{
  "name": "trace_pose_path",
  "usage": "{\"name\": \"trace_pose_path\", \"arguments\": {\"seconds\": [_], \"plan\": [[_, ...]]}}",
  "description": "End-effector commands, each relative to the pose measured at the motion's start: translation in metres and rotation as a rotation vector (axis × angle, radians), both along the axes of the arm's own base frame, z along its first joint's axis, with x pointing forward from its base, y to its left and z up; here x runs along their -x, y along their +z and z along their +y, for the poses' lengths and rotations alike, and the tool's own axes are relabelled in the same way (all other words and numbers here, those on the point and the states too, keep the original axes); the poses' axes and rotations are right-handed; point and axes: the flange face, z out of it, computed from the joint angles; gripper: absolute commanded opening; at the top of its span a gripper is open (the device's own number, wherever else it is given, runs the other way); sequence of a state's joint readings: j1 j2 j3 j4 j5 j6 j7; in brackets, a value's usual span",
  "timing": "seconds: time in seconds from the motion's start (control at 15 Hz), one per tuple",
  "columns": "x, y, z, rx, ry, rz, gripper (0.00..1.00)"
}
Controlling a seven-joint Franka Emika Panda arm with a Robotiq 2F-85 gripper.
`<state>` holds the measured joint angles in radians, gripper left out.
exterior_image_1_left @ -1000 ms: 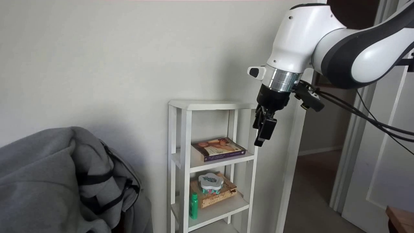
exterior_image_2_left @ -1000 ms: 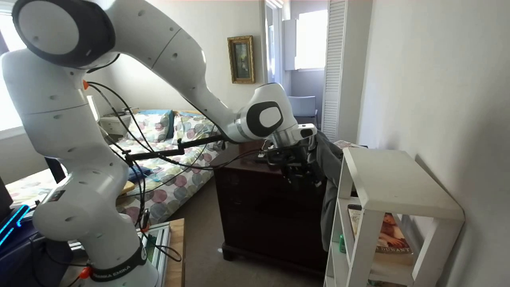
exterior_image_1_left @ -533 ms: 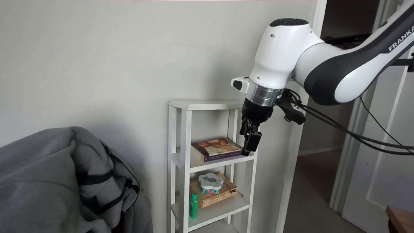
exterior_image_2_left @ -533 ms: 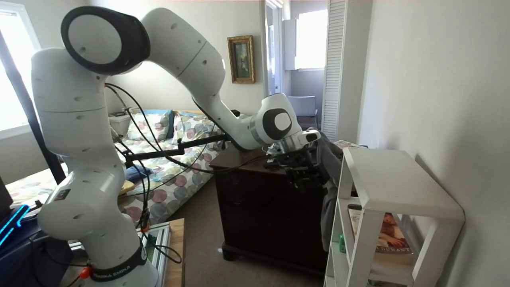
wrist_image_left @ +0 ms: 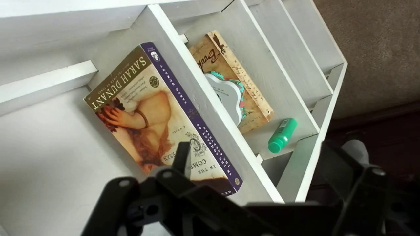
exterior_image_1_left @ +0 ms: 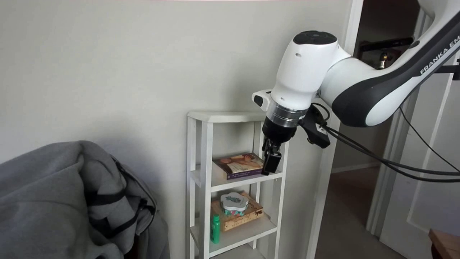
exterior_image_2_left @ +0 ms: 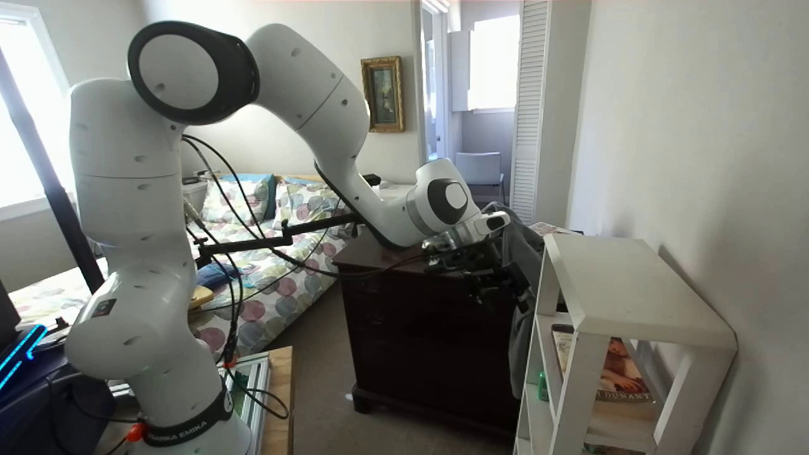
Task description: Move the book to the top of the shelf
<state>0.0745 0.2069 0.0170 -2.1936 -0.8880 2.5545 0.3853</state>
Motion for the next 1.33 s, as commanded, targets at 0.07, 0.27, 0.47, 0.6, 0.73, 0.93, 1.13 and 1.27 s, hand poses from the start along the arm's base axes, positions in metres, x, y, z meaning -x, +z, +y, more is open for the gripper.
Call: {"name": "trace_pose_path", "arguments": {"seconds": [0.07, 0.27, 0.47, 0.6, 0.73, 0.93, 1.13, 1.27], "plan": [[-0.012, -0.006, 0.001, 0.051, 0.038, -0.028, 1.00], [-0.023, -0.016, 0.008, 0.099, 0.110, -0.043, 1.00], [-0.030, -0.031, 0.016, 0.108, 0.162, -0.045, 1.00], [-0.034, -0.045, 0.016, 0.106, 0.176, -0.039, 1.00], [-0.037, -0.056, 0.014, 0.097, 0.182, -0.040, 1.00], [-0.045, -0.068, 0.009, 0.066, 0.199, -0.063, 1.00], [-0.055, -0.072, 0.002, 0.043, 0.222, -0.104, 1.00], [-0.061, -0.075, -0.003, 0.038, 0.247, -0.117, 1.00]]}}
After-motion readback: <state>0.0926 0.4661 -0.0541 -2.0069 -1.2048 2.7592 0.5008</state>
